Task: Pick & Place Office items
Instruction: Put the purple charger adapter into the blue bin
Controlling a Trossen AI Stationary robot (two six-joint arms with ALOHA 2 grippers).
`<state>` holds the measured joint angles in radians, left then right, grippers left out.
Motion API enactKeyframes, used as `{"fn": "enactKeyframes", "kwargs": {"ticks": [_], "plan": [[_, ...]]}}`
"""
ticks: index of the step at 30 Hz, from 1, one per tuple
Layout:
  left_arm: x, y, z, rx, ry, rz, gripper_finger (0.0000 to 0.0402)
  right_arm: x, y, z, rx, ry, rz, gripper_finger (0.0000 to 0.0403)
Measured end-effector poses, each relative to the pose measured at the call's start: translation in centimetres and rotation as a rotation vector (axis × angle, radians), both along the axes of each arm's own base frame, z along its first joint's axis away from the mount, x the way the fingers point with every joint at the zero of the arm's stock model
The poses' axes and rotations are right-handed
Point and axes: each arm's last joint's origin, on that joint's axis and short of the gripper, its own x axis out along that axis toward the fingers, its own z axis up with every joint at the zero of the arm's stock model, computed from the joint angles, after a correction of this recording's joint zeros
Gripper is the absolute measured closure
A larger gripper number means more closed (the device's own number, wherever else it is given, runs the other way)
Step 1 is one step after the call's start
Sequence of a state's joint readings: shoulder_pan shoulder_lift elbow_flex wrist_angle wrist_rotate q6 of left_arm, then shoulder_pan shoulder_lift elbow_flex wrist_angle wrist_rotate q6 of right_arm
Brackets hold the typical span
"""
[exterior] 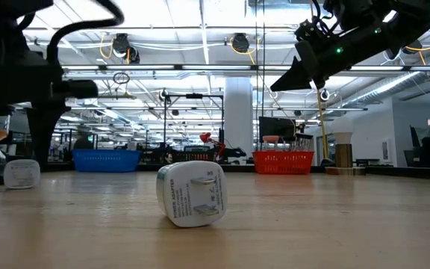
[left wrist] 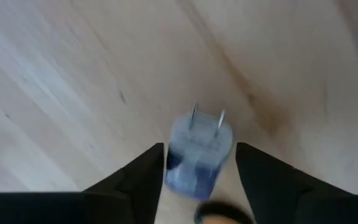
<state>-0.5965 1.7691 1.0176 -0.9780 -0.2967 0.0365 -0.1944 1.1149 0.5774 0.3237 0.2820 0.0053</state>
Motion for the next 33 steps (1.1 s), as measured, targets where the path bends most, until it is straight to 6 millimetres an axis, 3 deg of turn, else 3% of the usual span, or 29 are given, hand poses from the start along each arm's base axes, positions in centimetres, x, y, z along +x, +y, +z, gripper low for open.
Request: {"fn": "enactKeyframes", "kwargs": {"ticks": [6, 11, 14, 18, 25, 29, 33], "plan": [[0.2, 0.1, 0.0, -0.004, -0.028, 0.051, 0.0273, 0.0, 0.0, 0.0, -0.002, 0.001, 0.001, 0.0403], [0.5, 0.4, 0.1, 0.023, -0.081, 0.115, 0.0274, 0.0, 0.0, 0.0, 0.000, 0.000, 0.000, 0.0403], [1.4, 0.6, 0.8, 0.022, -0.263, 0.222, 0.0273, 0.0, 0.0, 0.0, -0.001, 0.001, 0.001, 0.0403], [2.7, 0.4, 1.9, -0.161, -0.615, 0.280, 0.0274, 0.0, 0.0, 0.0, -0.001, 0.001, 0.001, 0.0403], [3.2, 3.6, -0.5, -0.502, -1.171, 0.330, 0.0274, 0.0, 0.3, 0.0, -0.005, 0.007, 0.014, 0.0403], [3.4, 5.9, -1.8, -0.541, -1.331, 0.367, 0.0274, 0.1, 0.4, 0.1, -0.018, -0.002, 0.025, 0.0403], [5.0, 7.5, -3.3, -0.547, -1.335, 0.372, 0.0274, 0.1, 0.4, 0.1, -0.020, -0.002, 0.025, 0.0403]]}}
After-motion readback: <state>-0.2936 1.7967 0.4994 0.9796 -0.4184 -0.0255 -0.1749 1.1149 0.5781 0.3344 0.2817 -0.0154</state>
